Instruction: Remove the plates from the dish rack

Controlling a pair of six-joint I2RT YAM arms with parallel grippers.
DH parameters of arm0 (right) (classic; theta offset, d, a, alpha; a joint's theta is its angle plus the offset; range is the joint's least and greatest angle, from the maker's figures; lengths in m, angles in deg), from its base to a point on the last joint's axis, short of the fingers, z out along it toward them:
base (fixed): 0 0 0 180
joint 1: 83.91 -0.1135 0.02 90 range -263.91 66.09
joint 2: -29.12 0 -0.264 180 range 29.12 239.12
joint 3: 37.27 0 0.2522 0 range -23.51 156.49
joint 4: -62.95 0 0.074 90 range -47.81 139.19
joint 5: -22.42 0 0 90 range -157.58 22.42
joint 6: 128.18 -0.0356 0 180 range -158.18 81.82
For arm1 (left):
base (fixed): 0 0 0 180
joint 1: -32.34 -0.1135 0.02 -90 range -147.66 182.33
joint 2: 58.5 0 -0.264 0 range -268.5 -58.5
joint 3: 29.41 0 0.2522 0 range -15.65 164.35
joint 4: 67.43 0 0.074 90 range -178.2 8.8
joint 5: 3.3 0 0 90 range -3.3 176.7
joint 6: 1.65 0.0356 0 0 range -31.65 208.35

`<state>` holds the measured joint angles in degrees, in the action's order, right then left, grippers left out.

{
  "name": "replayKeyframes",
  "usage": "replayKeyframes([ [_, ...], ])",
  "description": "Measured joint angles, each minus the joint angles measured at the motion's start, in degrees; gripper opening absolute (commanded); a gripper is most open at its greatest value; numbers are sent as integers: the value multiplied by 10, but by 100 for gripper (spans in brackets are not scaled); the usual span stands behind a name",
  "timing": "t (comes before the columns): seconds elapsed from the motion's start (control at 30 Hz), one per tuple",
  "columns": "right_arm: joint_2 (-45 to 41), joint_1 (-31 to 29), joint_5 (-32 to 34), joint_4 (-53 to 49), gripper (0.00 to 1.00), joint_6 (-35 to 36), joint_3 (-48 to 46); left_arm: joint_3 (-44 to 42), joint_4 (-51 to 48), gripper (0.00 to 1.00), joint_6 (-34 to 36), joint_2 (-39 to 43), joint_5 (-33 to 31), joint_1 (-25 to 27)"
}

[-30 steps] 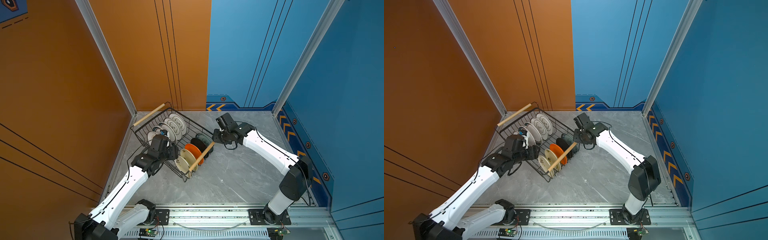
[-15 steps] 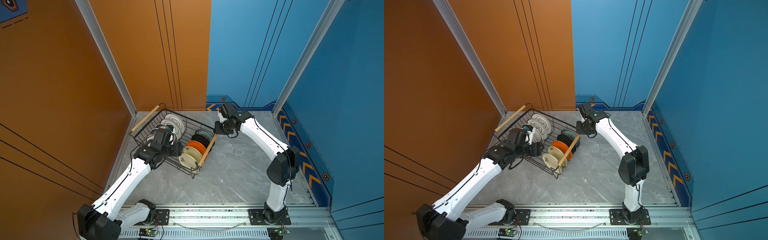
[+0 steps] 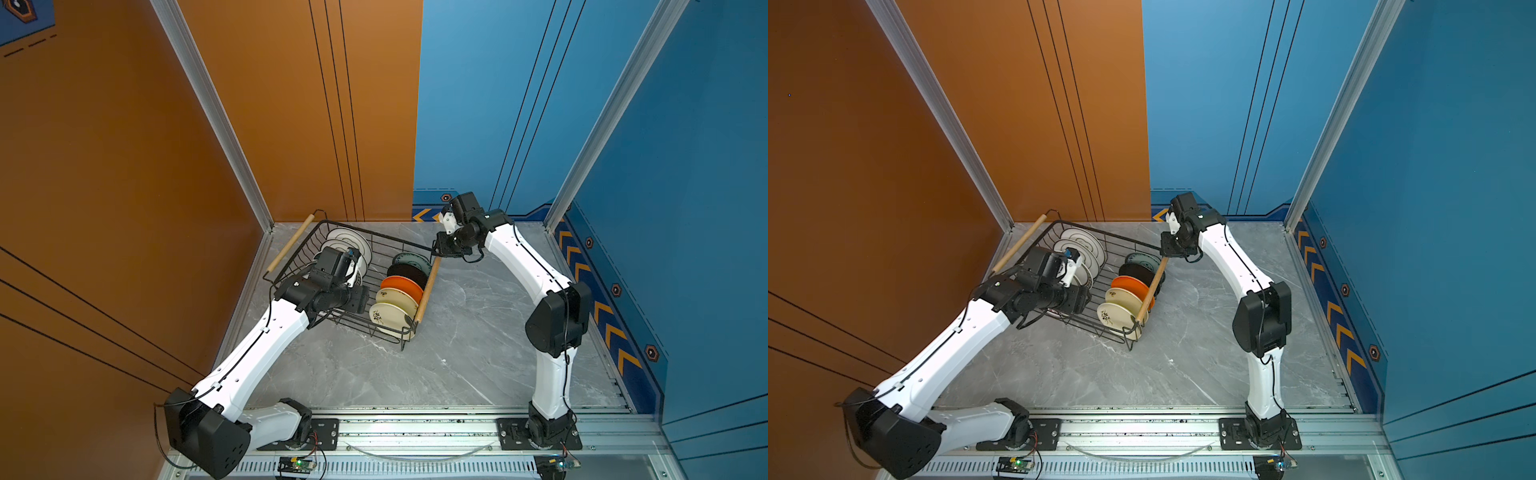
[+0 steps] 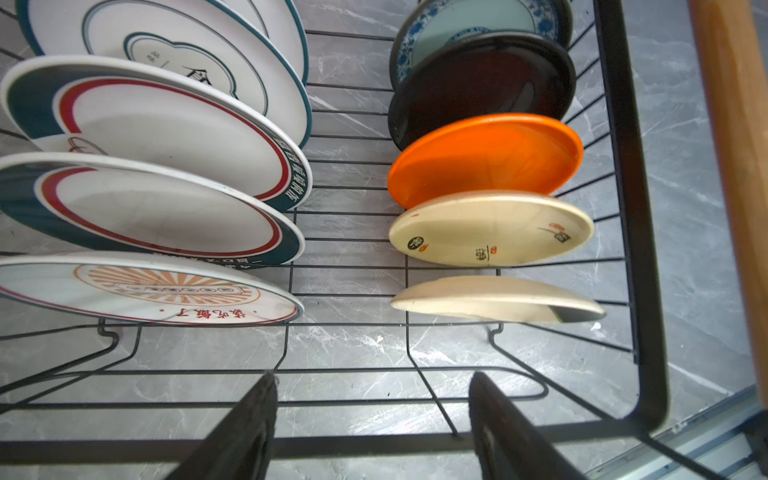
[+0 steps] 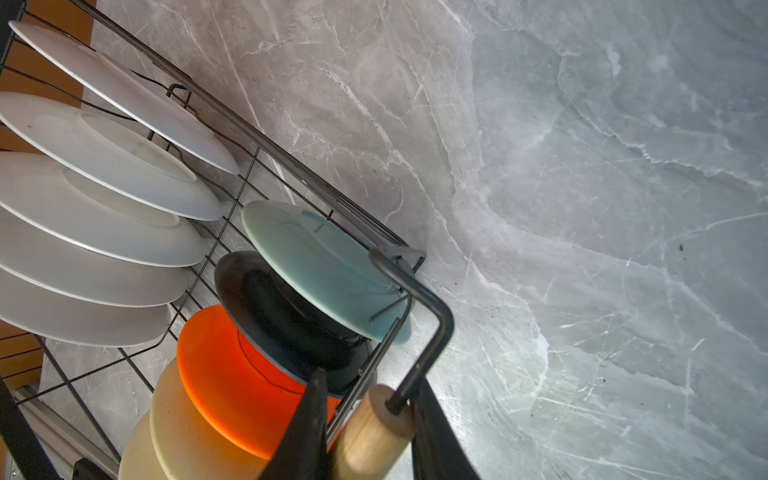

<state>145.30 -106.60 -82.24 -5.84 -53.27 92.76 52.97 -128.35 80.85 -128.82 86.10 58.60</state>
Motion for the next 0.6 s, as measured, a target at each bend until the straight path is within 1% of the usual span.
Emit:
replayKeyframes([
  [0.17,29,9,-19,-20,17,11,43,-4,-5,78,47,29,-28,21],
  [0.23,32,10,-23,-23,23,13,49,-7,-6,82,65,45,-35,23],
  [0.37,33,11,-30,-24,33,16,51,-11,-10,84,97,59,-39,23],
  [0.5,34,10,-34,-28,51,42,51,-11,-20,84,126,54,-39,23],
  [0.6,35,10,-34,-31,59,49,51,-11,-31,84,153,42,-39,24],
])
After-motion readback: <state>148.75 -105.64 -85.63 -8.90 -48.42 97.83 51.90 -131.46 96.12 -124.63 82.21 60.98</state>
